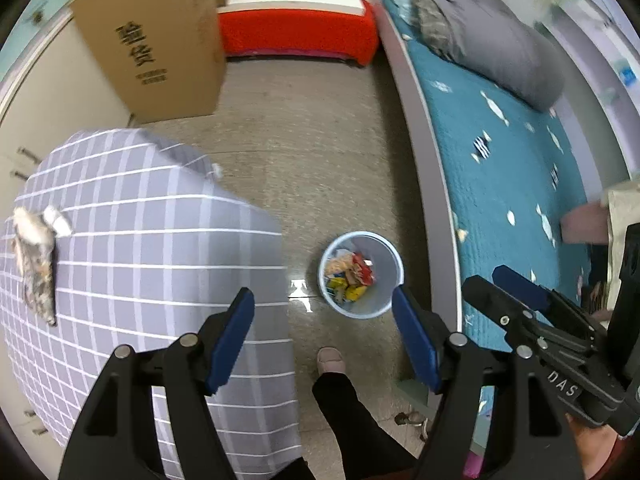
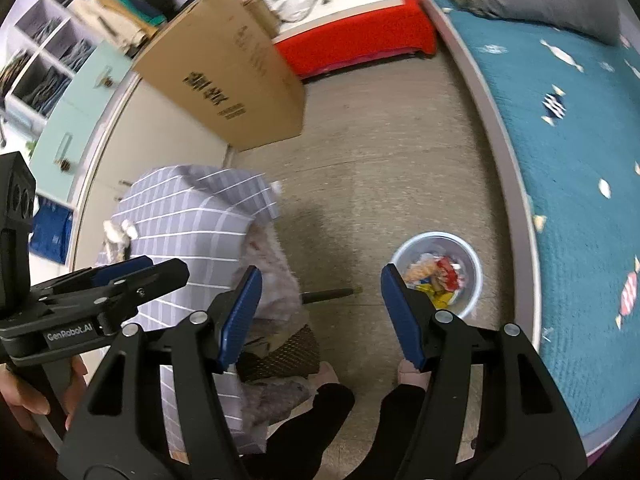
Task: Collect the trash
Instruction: 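Move both tools back over the table, then grasp the small white bottle with the right gripper while the left grasps the newspaper bundle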
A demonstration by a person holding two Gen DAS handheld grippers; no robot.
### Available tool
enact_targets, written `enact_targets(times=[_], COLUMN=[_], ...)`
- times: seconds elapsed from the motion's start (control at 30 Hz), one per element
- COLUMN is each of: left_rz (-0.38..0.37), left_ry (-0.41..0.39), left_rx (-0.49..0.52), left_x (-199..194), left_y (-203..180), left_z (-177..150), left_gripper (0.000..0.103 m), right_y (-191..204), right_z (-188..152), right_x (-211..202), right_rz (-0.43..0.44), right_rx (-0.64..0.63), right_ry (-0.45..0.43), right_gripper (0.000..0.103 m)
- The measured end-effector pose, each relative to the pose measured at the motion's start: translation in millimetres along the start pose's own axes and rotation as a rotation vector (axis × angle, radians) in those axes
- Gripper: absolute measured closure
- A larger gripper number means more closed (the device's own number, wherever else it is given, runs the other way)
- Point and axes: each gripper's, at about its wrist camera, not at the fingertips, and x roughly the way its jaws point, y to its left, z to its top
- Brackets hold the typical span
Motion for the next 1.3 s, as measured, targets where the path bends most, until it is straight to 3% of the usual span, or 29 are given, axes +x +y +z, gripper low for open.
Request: enact_targets(times=[0.43,0.77,1.03,1.17,1.23,1.27,1.3], left_rz=[0.085,0.127,0.099,0.084,0.078,0.079,0.075], left_ry=[-0.094,-0.106,-0.096,-0.088,-0.084,-0.078,-0.075], left_rx=[-0.311,-0.453,-0.468,-0.456,-0.447,-0.443,-0.438], left_x=[-39.8,-41.7,-31.2,-25.4,-22.9,-21.2,-19.4], left_y=[209.6,355.2,395.6,398.1,398.1,397.4,397.0], left_z=[-20.4,-27.9,-28.7,-27.5,-27.2,-26.6,-25.0], left_gripper=[0.033,0.032,0.031,0.031,0.031,0.031,0.031], right_y=[185.6,312.5,352.3,362.6,365.9,368.6,369.4], right_z=[9.1,11.9,20.0,21.7,22.1,21.3,20.8], right_x=[94.1,178.1,234.9,252.9,260.0,261.6,260.9], right_rz=[0.1,0.101,0.048,0.041,0.043,0.032,0.017], right_rx=[-0.241,-0.394,-0.481,-0.516,-0.54,-0.555,-0.569], right_ry=[0.085,0.105,0.133,0.159,0.173,0.173,0.169], right_gripper=[0.042,0.042,0.043,0.054,0.065,0.079,0.079])
